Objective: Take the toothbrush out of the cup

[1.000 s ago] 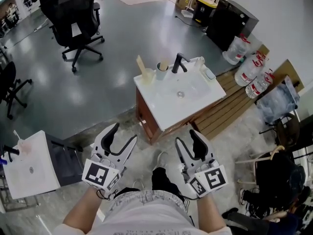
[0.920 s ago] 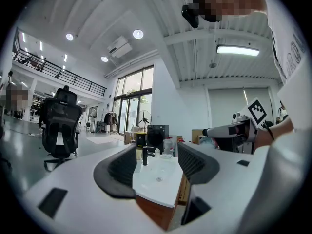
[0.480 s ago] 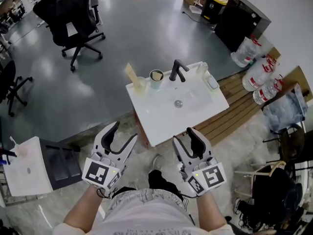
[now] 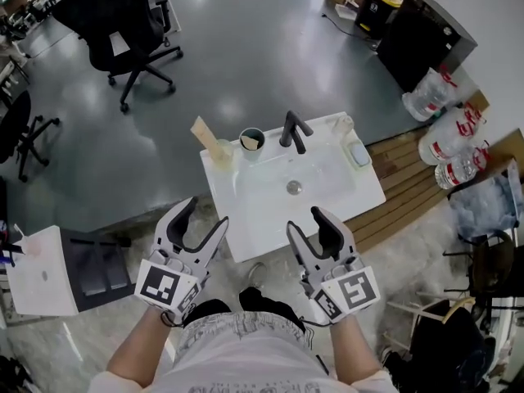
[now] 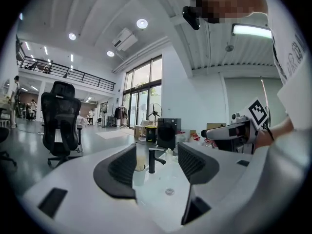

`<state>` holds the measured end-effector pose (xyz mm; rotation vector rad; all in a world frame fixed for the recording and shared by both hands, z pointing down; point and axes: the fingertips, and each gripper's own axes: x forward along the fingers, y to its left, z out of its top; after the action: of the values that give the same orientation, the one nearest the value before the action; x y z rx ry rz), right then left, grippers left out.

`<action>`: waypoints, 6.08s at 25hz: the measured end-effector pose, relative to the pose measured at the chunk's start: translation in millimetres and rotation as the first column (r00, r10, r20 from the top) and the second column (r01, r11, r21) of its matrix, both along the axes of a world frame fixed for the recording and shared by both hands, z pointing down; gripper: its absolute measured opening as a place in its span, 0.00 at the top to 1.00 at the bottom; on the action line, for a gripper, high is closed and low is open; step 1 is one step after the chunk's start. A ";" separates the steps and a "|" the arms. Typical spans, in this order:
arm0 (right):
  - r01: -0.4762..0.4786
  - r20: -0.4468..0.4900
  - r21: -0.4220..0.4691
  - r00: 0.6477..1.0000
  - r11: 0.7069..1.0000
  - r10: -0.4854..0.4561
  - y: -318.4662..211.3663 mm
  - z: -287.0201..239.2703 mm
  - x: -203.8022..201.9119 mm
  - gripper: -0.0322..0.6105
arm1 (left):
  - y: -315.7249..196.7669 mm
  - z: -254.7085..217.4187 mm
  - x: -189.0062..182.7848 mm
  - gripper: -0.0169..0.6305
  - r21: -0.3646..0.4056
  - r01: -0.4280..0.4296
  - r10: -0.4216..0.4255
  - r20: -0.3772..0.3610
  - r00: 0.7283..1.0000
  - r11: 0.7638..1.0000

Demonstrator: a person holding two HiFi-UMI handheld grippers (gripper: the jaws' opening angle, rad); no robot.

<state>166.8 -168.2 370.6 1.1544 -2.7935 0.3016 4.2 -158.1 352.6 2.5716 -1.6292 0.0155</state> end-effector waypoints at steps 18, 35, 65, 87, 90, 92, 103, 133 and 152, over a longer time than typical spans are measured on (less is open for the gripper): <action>0.004 0.007 -0.027 1.000 1.000 -0.004 -50.7 12.5 12.3 0.59 | -51.0 11.3 13.0 0.53 -0.043 0.002 -0.001 0.019 1.000 0.999; -0.082 0.013 -0.034 0.997 0.996 0.082 -66.1 5.5 -27.6 0.59 | -82.3 8.8 -31.4 0.53 -0.035 -0.081 0.081 -0.001 0.997 0.996; -0.315 -0.052 -0.117 0.949 0.942 0.311 -89.1 41.5 -78.6 0.59 | -168.7 70.0 -109.6 0.53 -0.099 -0.156 0.153 -0.043 0.987 0.983; -0.326 -0.106 -0.200 0.945 0.924 0.310 -88.4 94.3 -90.1 0.60 | -216.0 134.9 -97.8 0.53 -0.157 -0.187 0.179 -0.067 0.982 0.970; -0.321 -0.110 -0.208 0.946 0.924 0.304 -87.5 98.7 -90.9 0.60 | -220.1 144.2 -95.4 0.53 -0.173 -0.185 0.174 -0.074 0.982 0.967; -0.321 -0.111 -0.213 0.946 0.923 0.303 -87.1 101.2 -89.4 0.60 | -222.4 148.7 -93.1 0.53 -0.179 -0.182 0.171 -0.075 0.982 0.967; -0.320 -0.127 -0.235 0.946 0.918 0.298 -80.9 114.4 -79.2 0.60 | -228.4 166.8 -84.1 0.54 -0.196 -0.168 0.156 -0.074 0.985 0.966; -0.301 -0.125 -0.231 0.952 0.925 0.278 -78.2 114.0 -87.0 0.61 | -226.5 163.6 -88.3 0.86 -0.196 -0.127 0.117 -0.060 0.991 0.972; -0.306 -0.072 -0.161 0.952 0.938 0.297 -71.5 81.9 -76.1 0.61 | -210.7 88.8 -82.1 0.86 -0.080 -0.154 0.152 -0.034 0.988 0.985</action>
<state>90.6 -239.7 452.5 1.5227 -2.4861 0.5209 -77.8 -368.9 441.3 2.6153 -1.3873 0.0571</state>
